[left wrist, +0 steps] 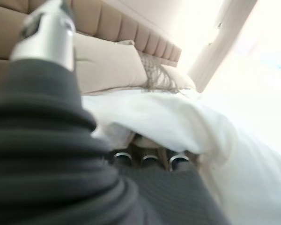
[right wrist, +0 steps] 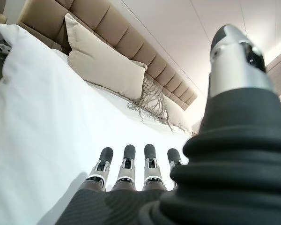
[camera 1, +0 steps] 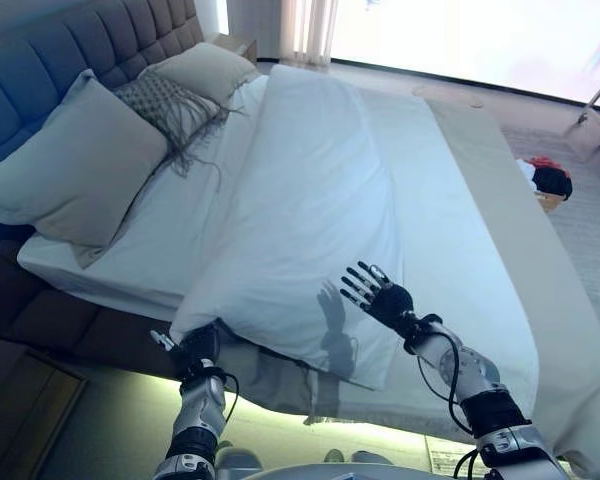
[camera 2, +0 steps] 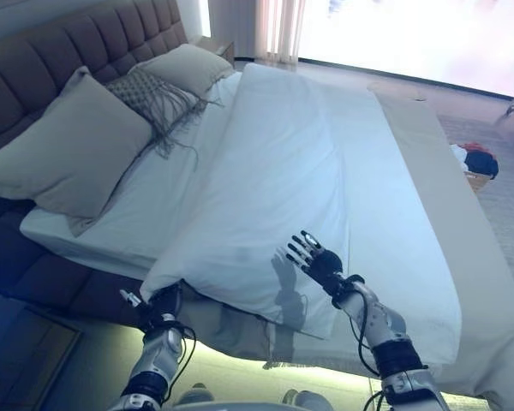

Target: Make the bed neatly

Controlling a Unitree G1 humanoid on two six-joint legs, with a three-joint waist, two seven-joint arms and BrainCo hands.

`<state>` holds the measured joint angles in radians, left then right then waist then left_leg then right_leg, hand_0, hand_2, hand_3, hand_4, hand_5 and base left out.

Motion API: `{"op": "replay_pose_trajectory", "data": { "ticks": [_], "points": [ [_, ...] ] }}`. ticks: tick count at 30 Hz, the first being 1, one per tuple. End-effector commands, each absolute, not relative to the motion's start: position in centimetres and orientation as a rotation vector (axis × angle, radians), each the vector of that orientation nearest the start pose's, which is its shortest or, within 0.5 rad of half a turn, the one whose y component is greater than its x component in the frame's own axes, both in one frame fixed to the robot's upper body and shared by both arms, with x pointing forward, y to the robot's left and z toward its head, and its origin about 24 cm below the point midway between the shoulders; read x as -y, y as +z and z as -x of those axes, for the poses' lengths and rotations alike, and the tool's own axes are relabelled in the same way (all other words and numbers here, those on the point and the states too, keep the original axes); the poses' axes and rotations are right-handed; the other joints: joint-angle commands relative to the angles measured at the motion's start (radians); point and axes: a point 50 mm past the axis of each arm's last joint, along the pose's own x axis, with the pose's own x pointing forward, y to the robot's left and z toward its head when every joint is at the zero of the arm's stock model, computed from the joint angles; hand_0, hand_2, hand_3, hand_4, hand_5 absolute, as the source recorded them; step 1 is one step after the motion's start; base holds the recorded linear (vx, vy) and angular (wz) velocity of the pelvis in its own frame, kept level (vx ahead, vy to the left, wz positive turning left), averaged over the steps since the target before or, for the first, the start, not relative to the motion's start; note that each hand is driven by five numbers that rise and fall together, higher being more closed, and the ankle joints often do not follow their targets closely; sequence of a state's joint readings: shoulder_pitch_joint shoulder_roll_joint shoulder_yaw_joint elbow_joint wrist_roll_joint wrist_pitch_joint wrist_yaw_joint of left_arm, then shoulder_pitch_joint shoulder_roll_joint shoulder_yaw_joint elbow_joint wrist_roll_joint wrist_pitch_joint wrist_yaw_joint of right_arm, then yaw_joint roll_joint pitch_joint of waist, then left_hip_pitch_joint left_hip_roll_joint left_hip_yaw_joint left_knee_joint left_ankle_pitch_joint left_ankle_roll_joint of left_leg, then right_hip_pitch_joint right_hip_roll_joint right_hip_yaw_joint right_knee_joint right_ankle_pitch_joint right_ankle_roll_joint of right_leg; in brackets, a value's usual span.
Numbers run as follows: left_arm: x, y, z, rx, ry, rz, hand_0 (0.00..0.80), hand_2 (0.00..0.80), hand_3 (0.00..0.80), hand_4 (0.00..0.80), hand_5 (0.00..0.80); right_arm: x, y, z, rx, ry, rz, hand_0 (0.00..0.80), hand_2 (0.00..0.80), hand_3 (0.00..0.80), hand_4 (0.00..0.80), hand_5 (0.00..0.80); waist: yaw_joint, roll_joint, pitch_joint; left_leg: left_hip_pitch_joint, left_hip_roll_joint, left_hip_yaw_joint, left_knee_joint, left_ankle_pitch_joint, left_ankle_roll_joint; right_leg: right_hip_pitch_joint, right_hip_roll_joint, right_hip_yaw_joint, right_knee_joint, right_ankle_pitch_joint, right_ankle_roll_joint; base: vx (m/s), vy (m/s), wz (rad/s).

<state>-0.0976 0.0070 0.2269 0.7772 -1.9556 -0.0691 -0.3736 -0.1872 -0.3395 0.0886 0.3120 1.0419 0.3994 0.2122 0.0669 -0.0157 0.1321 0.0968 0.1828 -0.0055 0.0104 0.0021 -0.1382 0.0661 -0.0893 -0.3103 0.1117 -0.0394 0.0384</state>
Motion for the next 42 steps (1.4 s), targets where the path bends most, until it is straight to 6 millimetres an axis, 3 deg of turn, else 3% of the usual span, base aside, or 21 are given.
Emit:
{"op": "replay_pose_trajectory", "data": {
  "ticks": [1, 7, 12, 19, 26, 33, 42],
  "points": [
    [-31.1, -6.3, -18.6, 0.462, 0.712, 1.621, 0.000, 0.000, 0.000, 0.000, 0.000, 17.8, 0.7, -27.6, -0.424, 0.303, -0.784, 0.000, 0.000, 0.000, 0.000, 0.000, 0.064, -0.033, -0.070, 0.003, -0.031, -0.007, -0.019, 0.069, 0.017, 0.095, -0.096, 0.011, -0.077, 0.027, 0.052, 0.015, 0.100, 0.02],
    [-34.3, -6.1, -16.3, 0.463, 0.795, 1.544, 0.000, 0.000, 0.000, 0.000, 0.000, 19.0, 0.2, -27.3, -0.457, 0.260, -0.755, 0.000, 0.000, 0.000, 0.000, 0.000, 0.069, -0.009, -0.073, 0.001, -0.047, -0.008, -0.032, 0.068, 0.021, 0.094, -0.107, 0.004, -0.086, 0.028, 0.057, 0.013, 0.136, 0.04],
    [-37.7, -4.7, -14.7, 0.517, 0.862, 1.484, 0.000, 0.000, 0.000, 0.000, 0.000, 20.4, -0.4, -26.7, -0.469, 0.220, -0.741, 0.000, 0.000, 0.000, 0.000, 0.000, 0.074, 0.007, -0.073, -0.004, -0.065, -0.007, -0.049, 0.069, 0.025, 0.088, -0.119, 0.001, -0.110, 0.044, 0.069, -0.023, 0.158, 0.00],
    [-42.9, -1.0, -13.9, 0.561, 0.935, 1.391, 0.000, 0.000, 0.000, 0.000, 0.000, 21.6, -0.5, -26.7, -0.475, 0.192, -0.723, 0.000, 0.000, 0.000, 0.000, 0.000, 0.077, 0.027, -0.082, -0.015, -0.092, -0.003, -0.056, 0.058, 0.035, 0.083, -0.140, -0.004, -0.139, 0.062, 0.086, -0.019, 0.143, -0.01],
    [-46.5, 2.3, -12.3, 0.612, 1.015, 1.323, 0.000, 0.000, 0.000, 0.000, 0.000, 22.3, -0.8, -26.4, -0.470, 0.166, -0.726, 0.000, 0.000, 0.000, 0.000, 0.000, 0.091, 0.037, -0.090, -0.018, -0.112, -0.010, -0.054, 0.044, 0.052, 0.083, -0.156, -0.009, -0.158, 0.077, 0.101, -0.003, 0.101, 0.00],
    [-47.5, 2.6, -10.4, 0.578, 1.051, 1.308, 0.000, 0.000, 0.000, 0.000, 0.000, 22.7, -1.0, -26.0, -0.460, 0.138, -0.742, 0.000, 0.000, 0.000, 0.000, 0.000, 0.105, 0.034, -0.088, -0.021, -0.123, -0.015, -0.053, 0.033, 0.066, 0.081, -0.163, -0.014, -0.169, 0.085, 0.110, -0.011, 0.062, 0.00],
    [-47.1, 0.5, -7.4, 0.588, 1.117, 1.366, 0.000, 0.000, 0.000, 0.000, 0.000, 23.4, -0.8, -26.0, -0.433, 0.118, -0.764, 0.000, 0.000, 0.000, 0.000, 0.000, 0.126, 0.016, -0.073, -0.023, -0.130, -0.024, -0.053, 0.019, 0.076, 0.071, -0.173, -0.017, -0.171, 0.095, 0.122, -0.032, 0.035, 0.00]
  ]
}}
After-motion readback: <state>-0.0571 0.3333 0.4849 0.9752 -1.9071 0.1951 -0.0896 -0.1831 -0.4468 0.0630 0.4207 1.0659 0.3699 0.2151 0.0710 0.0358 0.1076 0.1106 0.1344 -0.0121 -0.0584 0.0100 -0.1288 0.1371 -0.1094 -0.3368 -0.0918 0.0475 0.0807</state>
